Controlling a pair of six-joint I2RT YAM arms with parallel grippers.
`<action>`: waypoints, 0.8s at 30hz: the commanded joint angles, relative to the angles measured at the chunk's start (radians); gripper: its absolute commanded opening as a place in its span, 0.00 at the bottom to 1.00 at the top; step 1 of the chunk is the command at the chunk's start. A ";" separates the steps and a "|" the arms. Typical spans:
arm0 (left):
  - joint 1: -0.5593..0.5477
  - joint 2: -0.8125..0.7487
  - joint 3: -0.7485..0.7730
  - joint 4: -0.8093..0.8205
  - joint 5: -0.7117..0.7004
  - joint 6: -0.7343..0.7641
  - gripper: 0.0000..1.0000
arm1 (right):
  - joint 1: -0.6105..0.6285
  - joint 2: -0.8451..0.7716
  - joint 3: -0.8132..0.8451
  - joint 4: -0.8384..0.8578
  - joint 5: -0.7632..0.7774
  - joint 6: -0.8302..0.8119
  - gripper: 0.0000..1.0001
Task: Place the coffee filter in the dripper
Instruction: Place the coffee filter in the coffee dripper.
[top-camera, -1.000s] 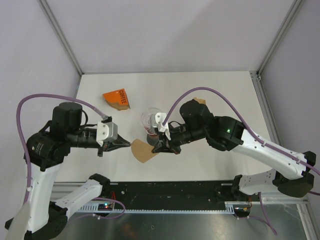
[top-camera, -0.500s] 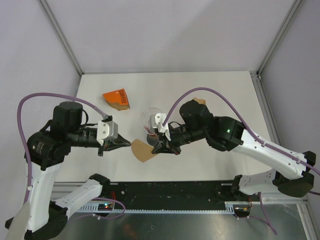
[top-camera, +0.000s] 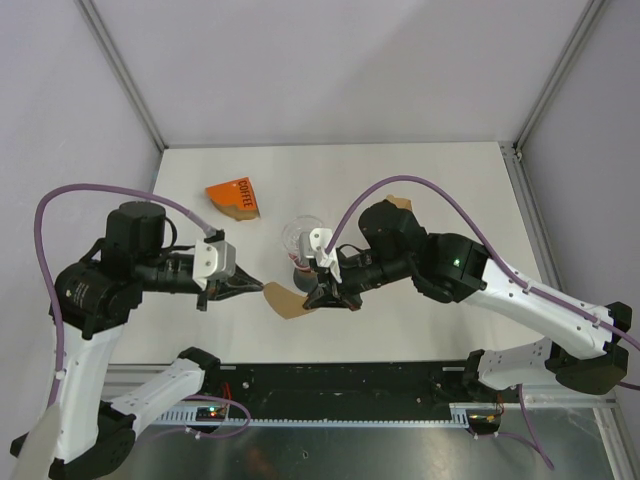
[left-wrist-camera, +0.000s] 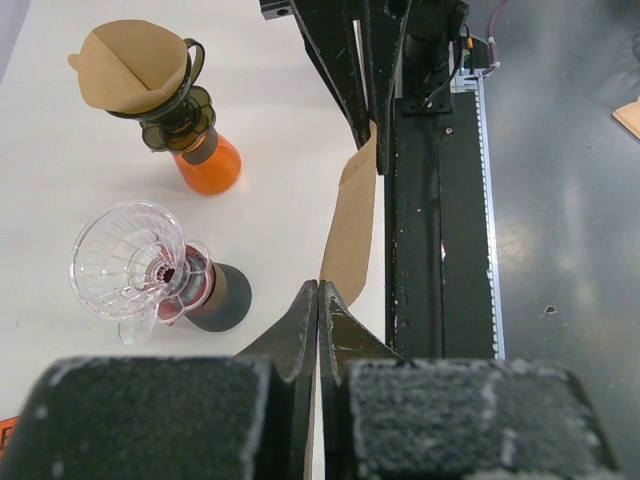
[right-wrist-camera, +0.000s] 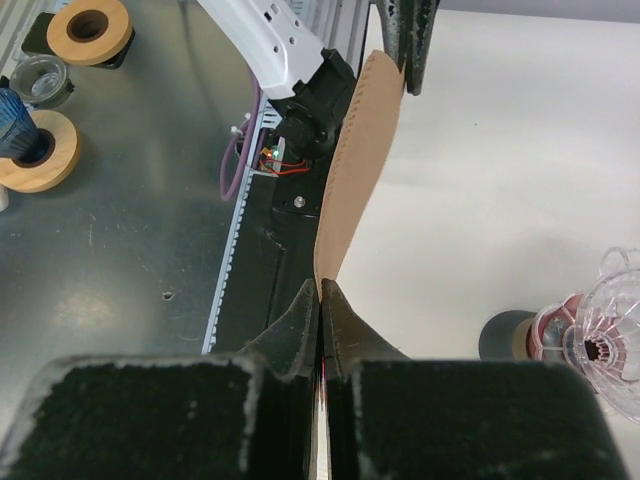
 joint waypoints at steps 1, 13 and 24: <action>-0.012 0.012 0.037 0.032 0.019 -0.012 0.00 | 0.009 -0.004 0.049 0.012 -0.026 -0.017 0.00; -0.024 0.004 0.028 -0.010 0.094 0.060 0.00 | 0.010 0.000 0.061 0.000 -0.030 -0.026 0.00; -0.029 0.002 0.034 -0.050 0.144 0.111 0.00 | 0.011 0.008 0.072 -0.004 -0.023 -0.027 0.00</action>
